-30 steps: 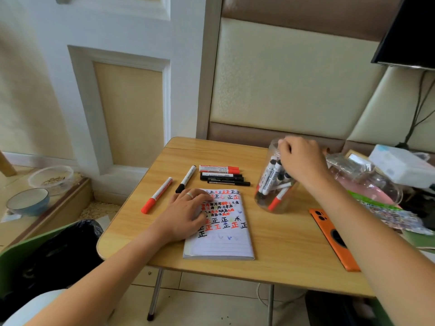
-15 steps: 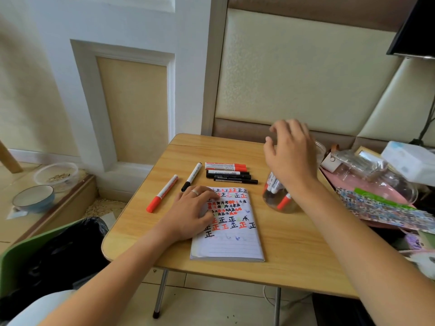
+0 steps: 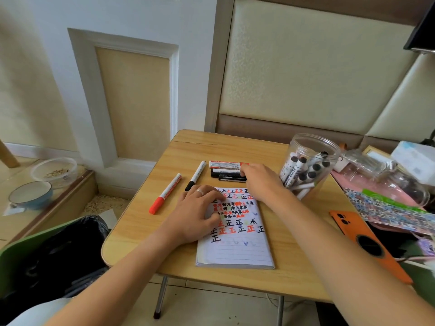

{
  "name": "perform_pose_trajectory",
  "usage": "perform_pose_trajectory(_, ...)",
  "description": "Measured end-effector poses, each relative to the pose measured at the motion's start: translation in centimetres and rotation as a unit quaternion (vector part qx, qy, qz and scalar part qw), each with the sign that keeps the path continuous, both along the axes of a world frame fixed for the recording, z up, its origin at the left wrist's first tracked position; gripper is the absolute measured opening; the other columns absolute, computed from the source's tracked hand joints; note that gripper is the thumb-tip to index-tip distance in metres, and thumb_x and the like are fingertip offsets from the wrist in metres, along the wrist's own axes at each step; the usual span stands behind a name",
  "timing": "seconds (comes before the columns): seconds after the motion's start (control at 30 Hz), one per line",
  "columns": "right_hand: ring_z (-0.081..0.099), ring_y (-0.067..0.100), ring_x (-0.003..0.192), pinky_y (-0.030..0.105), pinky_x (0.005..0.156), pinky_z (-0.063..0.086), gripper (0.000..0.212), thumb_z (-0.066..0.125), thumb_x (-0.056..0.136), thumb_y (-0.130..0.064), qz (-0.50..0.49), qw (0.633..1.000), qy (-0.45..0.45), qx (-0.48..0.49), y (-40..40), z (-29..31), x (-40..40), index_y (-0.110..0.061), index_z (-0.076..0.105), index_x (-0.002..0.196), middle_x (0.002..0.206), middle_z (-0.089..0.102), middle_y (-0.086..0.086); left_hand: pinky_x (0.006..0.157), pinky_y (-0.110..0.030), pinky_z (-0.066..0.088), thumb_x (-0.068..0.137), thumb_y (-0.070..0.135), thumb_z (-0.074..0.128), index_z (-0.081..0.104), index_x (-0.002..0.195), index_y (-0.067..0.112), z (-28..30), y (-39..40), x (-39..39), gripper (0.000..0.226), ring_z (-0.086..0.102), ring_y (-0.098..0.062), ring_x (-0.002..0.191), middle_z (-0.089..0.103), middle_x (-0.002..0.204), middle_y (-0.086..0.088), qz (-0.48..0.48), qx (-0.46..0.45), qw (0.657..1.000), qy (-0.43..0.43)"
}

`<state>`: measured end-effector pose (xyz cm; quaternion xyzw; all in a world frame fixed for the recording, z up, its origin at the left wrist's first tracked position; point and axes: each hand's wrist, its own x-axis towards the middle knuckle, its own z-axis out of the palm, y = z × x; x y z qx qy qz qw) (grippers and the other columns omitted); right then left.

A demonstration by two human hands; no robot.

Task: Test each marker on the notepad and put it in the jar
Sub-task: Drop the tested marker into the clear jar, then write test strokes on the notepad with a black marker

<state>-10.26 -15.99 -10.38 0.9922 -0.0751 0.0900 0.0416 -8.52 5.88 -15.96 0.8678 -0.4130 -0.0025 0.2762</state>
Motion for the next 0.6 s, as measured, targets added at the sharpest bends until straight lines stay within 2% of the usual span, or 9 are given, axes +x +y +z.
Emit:
perform_pose_trajectory(0.07, 0.059, 0.023, 0.100, 0.034, 0.073, 0.044, 0.031, 0.055, 0.094, 0.002, 0.002, 1.000, -0.001, 0.002, -0.1, -0.3, 0.3, -0.016, 0.060, 0.119, 0.115, 0.063, 0.003, 0.111, -0.032, 0.015, 0.081, 0.052, 0.039, 0.052, 0.133, 0.042, 0.0, 0.0, 0.0, 0.054, 0.029, -0.006, 0.137, 0.042, 0.143, 0.016, 0.000, -0.002, 1.000, 0.001)
perform_pose_trajectory(0.23, 0.060, 0.020, 0.097, 0.038, 0.083, 0.055, 0.021, 0.060, 0.094, -0.005, 0.016, 0.999, 0.034, -0.001, -0.5, -0.1, 0.8, -0.020, 0.066, 0.108, 0.111, 0.063, 0.001, 0.111, -0.032, 0.015, 0.085, 0.047, 0.044, 0.052, 0.133, 0.042, 0.1, 0.0, -0.1, 0.049, 0.029, -0.006, 0.137, 0.042, 0.144, 0.015, -0.001, -0.001, 1.000, 0.000)
perform_pose_trajectory(0.3, 0.060, 0.020, 0.095, 0.037, 0.080, 0.054, 0.018, 0.060, 0.095, -0.007, 0.026, 0.999, 0.027, -0.012, -0.4, 0.2, 0.7, -0.020, 0.066, 0.107, 0.110, 0.063, 0.000, 0.113, -0.034, 0.015, 0.085, 0.047, 0.045, 0.052, 0.133, 0.042, 0.1, 0.0, -0.2, 0.049, 0.028, -0.007, 0.138, 0.041, 0.144, 0.015, -0.001, -0.003, 1.000, -0.002)
perform_pose_trajectory(0.4, 0.058, 0.016, 0.088, 0.027, 0.068, 0.045, 0.013, 0.057, 0.098, -0.013, 0.051, 0.998, -0.035, 0.000, 0.4, 1.1, -0.3, -0.018, 0.062, 0.110, 0.106, 0.061, -0.002, 0.113, -0.033, 0.016, 0.086, 0.046, 0.049, 0.050, 0.133, 0.039, -0.1, 0.0, -0.3, 0.048, 0.029, -0.008, 0.136, 0.042, 0.140, 0.013, 0.004, -0.014, 1.000, -0.018)
perform_pose_trajectory(0.5, 0.058, 0.012, 0.084, 0.016, 0.061, 0.039, 0.009, 0.059, 0.098, -0.017, 0.090, 0.982, -0.131, 0.106, 2.1, 1.9, -2.9, -0.018, 0.054, 0.106, 0.100, 0.059, -0.004, 0.113, -0.038, 0.025, 0.085, 0.048, 0.046, 0.046, 0.130, 0.035, -0.1, 0.1, -0.5, 0.047, 0.037, -0.009, 0.127, 0.046, 0.131, 0.013, 0.013, -0.022, 0.999, -0.037)
perform_pose_trajectory(0.6, 0.064, 0.009, 0.082, 0.019, 0.066, 0.053, 0.011, 0.065, 0.095, -0.019, 0.090, 0.929, -0.196, 0.300, 3.5, 1.7, -6.0, -0.018, 0.054, 0.099, 0.093, 0.065, -0.004, 0.110, -0.036, 0.026, 0.091, 0.053, 0.043, 0.043, 0.127, 0.034, 0.0, 0.1, -0.7, 0.041, 0.039, -0.007, 0.122, 0.050, 0.125, 0.015, 0.008, -0.036, 0.997, -0.060)
